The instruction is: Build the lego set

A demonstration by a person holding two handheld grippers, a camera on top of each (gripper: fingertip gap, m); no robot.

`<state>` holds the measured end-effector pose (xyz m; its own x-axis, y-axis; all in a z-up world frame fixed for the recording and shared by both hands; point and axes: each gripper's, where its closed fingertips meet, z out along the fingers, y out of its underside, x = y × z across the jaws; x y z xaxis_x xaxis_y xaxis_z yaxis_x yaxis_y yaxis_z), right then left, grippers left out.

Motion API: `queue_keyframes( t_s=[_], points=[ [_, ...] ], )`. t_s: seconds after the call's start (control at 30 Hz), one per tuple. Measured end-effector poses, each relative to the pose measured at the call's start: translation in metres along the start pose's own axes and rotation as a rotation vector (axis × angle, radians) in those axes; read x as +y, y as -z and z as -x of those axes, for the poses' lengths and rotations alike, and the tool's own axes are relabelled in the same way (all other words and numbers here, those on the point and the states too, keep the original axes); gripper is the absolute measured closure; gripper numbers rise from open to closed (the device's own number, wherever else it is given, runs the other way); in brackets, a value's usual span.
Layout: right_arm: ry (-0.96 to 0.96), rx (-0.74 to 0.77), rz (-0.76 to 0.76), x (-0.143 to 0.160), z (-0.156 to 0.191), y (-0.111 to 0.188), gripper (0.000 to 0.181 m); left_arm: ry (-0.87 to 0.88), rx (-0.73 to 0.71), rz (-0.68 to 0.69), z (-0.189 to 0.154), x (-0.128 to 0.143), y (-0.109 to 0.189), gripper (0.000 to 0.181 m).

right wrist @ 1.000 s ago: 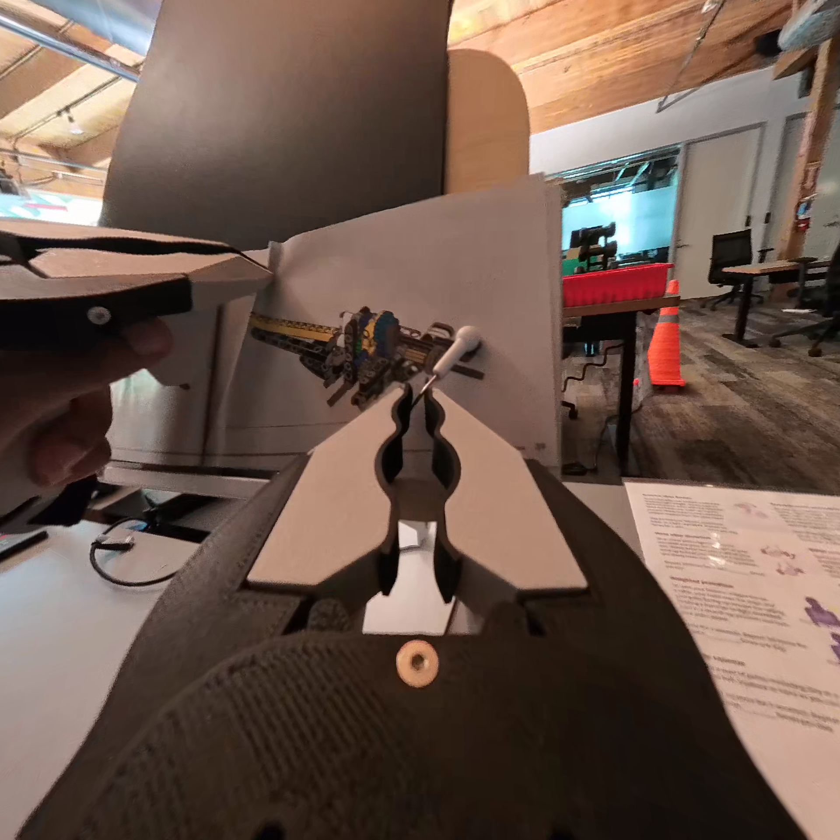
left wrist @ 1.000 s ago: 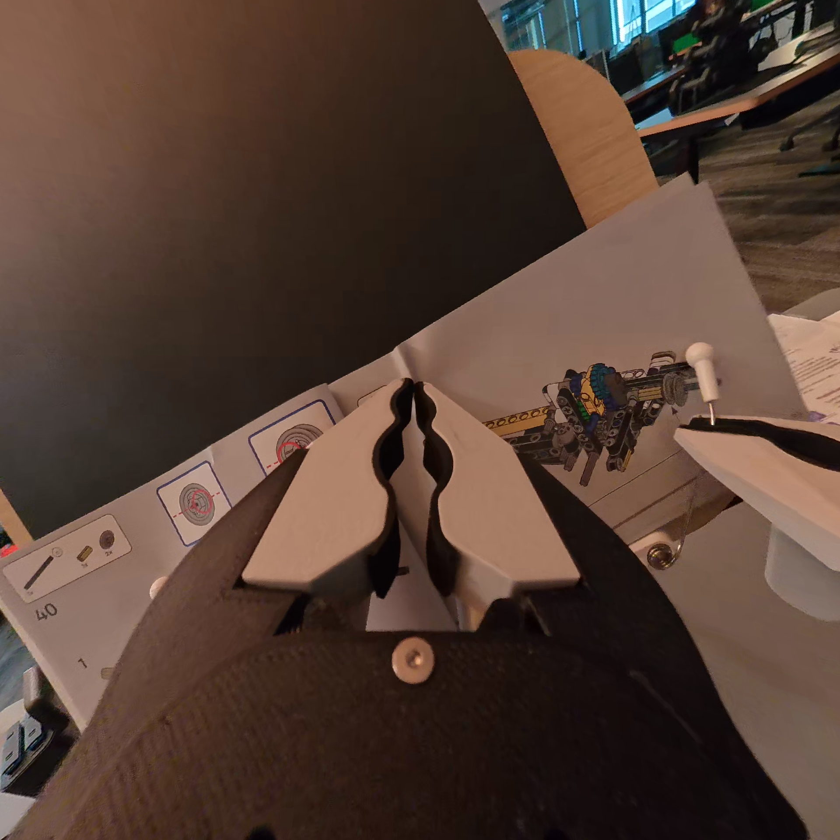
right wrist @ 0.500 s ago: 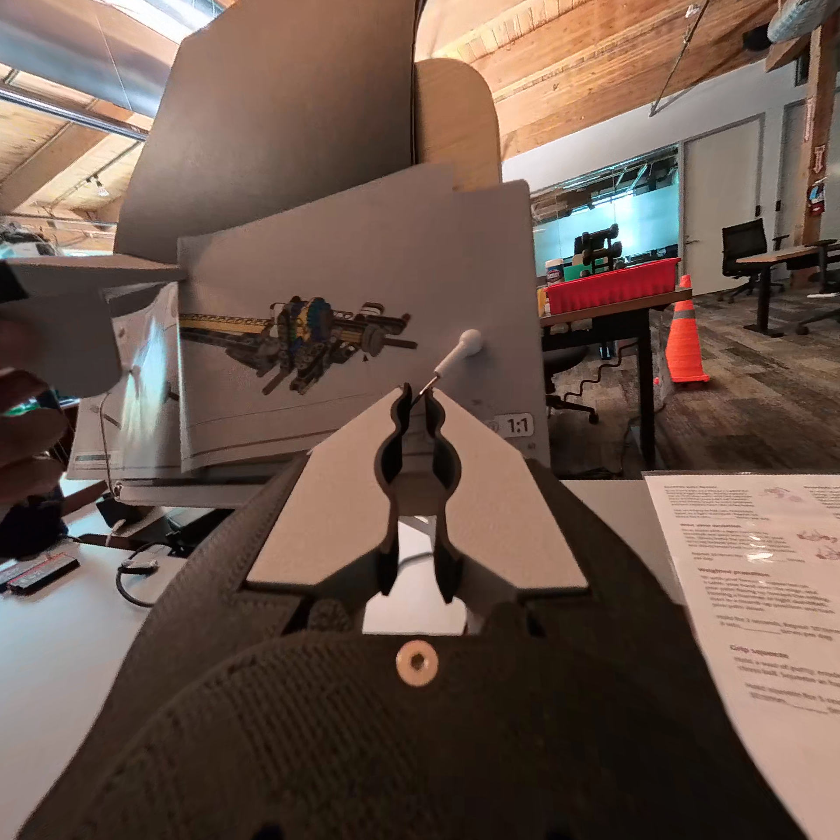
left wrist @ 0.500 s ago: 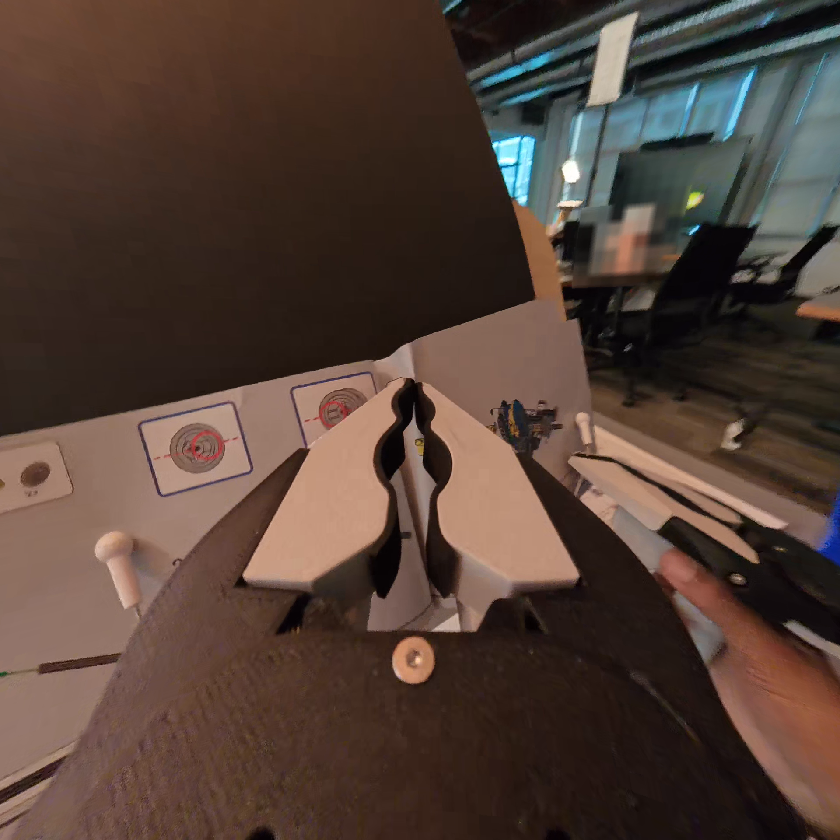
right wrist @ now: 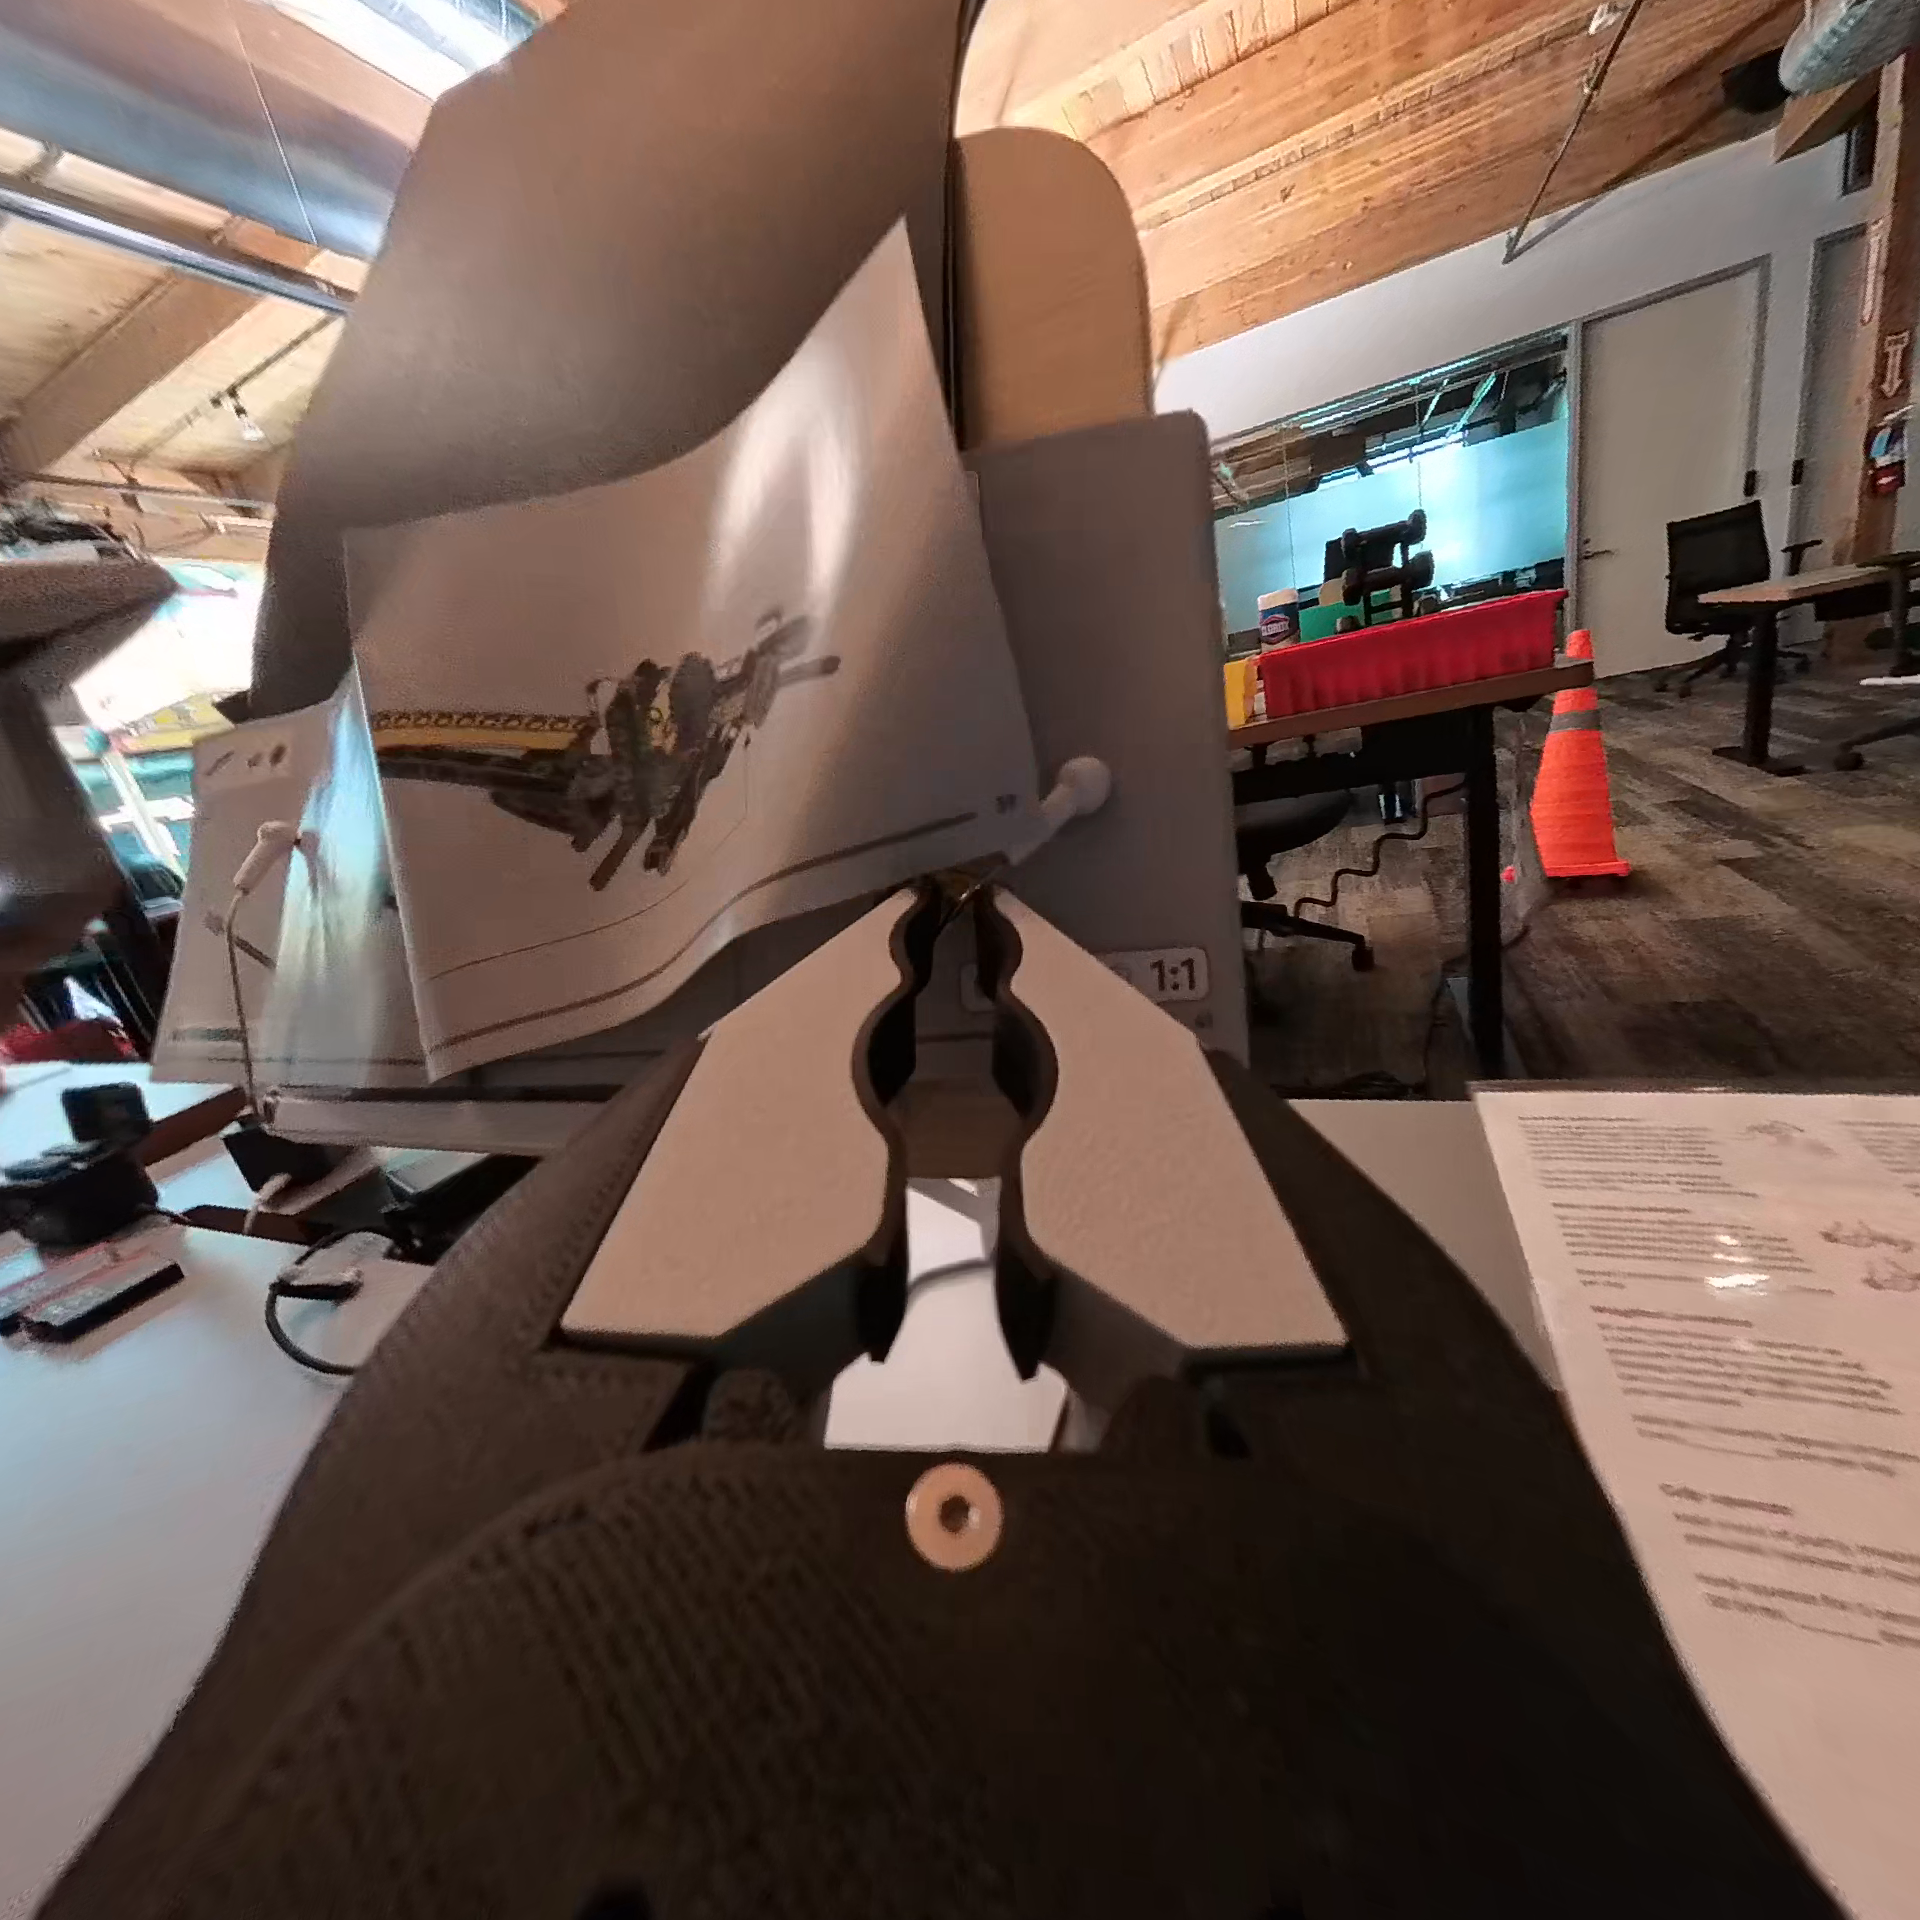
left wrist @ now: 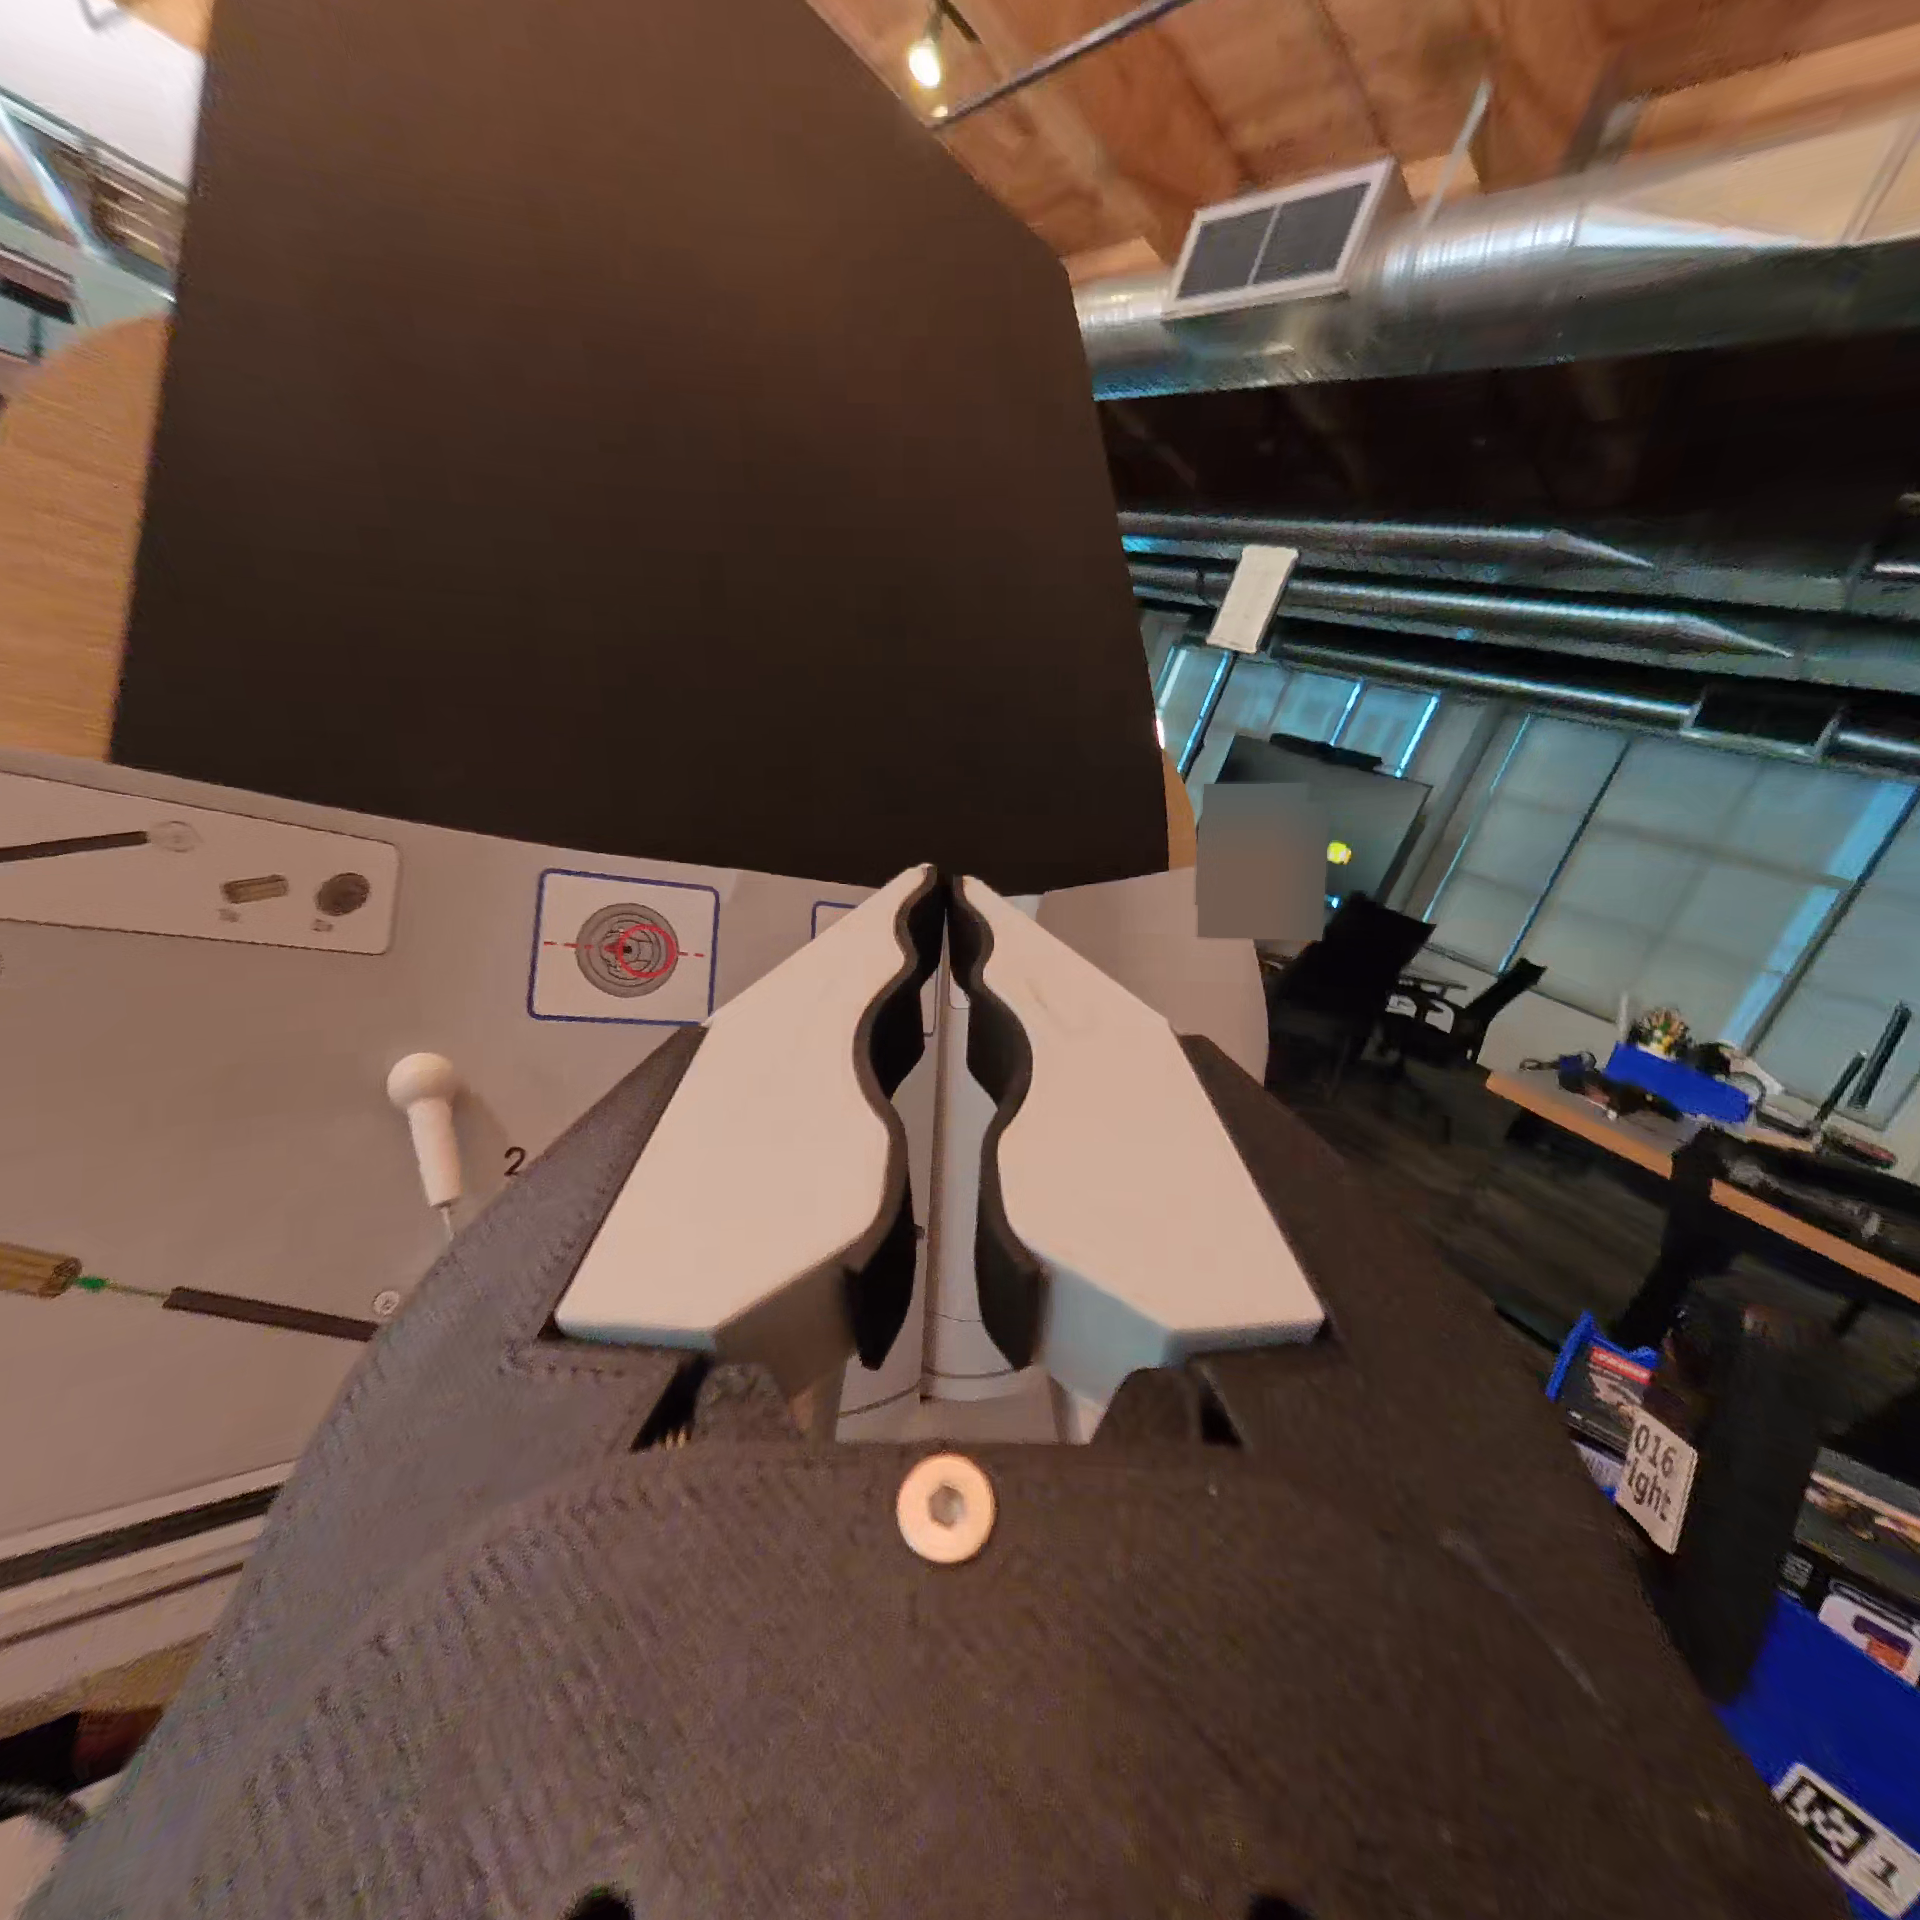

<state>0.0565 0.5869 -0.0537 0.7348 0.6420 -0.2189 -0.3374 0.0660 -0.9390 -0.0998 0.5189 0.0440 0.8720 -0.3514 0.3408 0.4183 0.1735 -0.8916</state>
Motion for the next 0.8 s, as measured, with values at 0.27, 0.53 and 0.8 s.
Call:
queue_keyframes(
  t_s=[0.27, 0.53, 0.8],
  points=[
    [0.162, -0.014, 0.064, 0.000, 0.010, -0.001, 0.152, -0.134, -0.041, 0.076, -0.007, 0.011, 0.023, 0.181],
    [0.214, -0.116, 0.137, 0.000, 0.013, 0.005, 0.143, -0.292, -0.071, 0.143, -0.008, 0.020, 0.048, 0.181],
    [0.197, -0.140, 0.161, -0.027, 0.015, 0.010, 0.151, -0.333, -0.040, 0.193, -0.023, 0.046, 0.048, 0.181]
  ],
)
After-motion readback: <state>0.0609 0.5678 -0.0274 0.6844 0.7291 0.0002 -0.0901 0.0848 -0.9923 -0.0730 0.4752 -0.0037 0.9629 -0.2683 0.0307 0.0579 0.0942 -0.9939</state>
